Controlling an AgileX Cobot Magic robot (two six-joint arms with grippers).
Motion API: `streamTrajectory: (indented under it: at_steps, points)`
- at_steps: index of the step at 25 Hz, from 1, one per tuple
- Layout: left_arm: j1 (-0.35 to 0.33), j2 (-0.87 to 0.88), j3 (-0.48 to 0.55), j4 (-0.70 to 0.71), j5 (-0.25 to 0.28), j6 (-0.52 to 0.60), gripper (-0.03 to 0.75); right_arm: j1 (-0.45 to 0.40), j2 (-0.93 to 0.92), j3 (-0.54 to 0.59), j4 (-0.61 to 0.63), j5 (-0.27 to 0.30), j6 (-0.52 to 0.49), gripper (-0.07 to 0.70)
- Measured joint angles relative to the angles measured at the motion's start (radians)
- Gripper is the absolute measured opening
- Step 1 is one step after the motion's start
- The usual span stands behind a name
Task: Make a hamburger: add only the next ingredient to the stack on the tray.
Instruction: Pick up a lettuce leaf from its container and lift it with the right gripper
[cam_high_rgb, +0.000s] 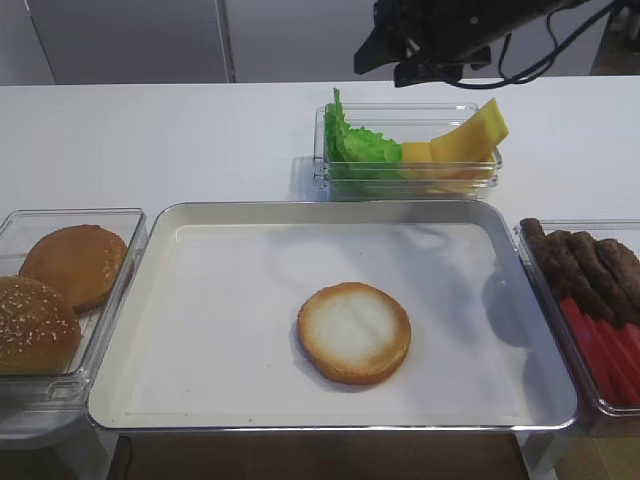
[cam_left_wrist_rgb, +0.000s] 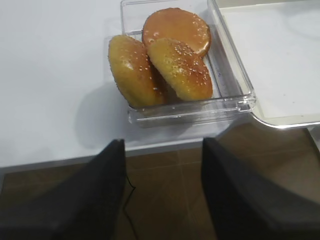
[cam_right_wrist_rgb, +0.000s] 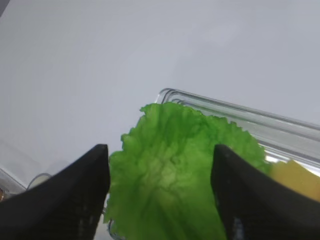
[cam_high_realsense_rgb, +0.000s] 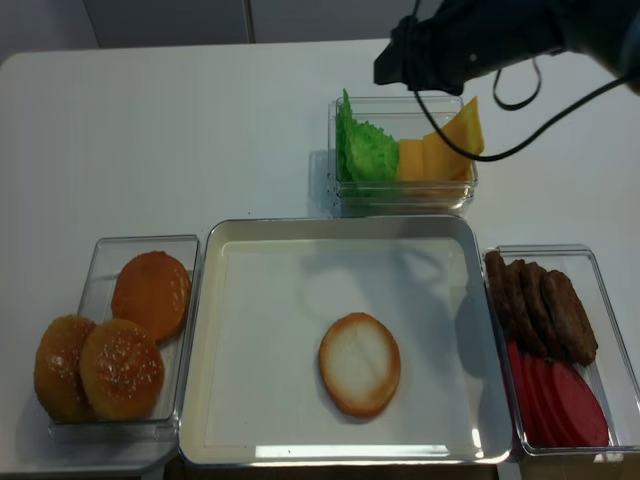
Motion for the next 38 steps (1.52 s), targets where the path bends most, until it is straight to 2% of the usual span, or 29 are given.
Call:
streamTrajectory:
  at_steps: [7,15,17,23,31,38]
  points:
    - [0.0,0.0,0.0,0.0,0.0,0.0,0.364,0.054,0.099,-0.1,0.032,0.018,0.0,0.495]
    - [0.0,0.0,0.0,0.0,0.0,0.0,0.364,0.075,0.139,-0.104,0.018,0.021,0.0,0.487]
    - [0.0,0.0,0.0,0.0,0.0,0.0,0.364,0.075,0.139,-0.105,0.009,0.021,0.0,0.45]
    - [0.0,0.0,0.0,0.0,0.0,0.0,0.364,0.075,0.139,-0.105,0.0,0.025,0.002,0.267]
    - [0.0,0.0,0.0,0.0,0.0,0.0,0.362,0.075,0.139,-0.105,-0.002,0.035,0.002,0.196]
    - [0.0,0.0,0.0,0.0,0.0,0.0,0.361,0.075,0.139,-0.105,-0.002,0.037,0.002,0.058]
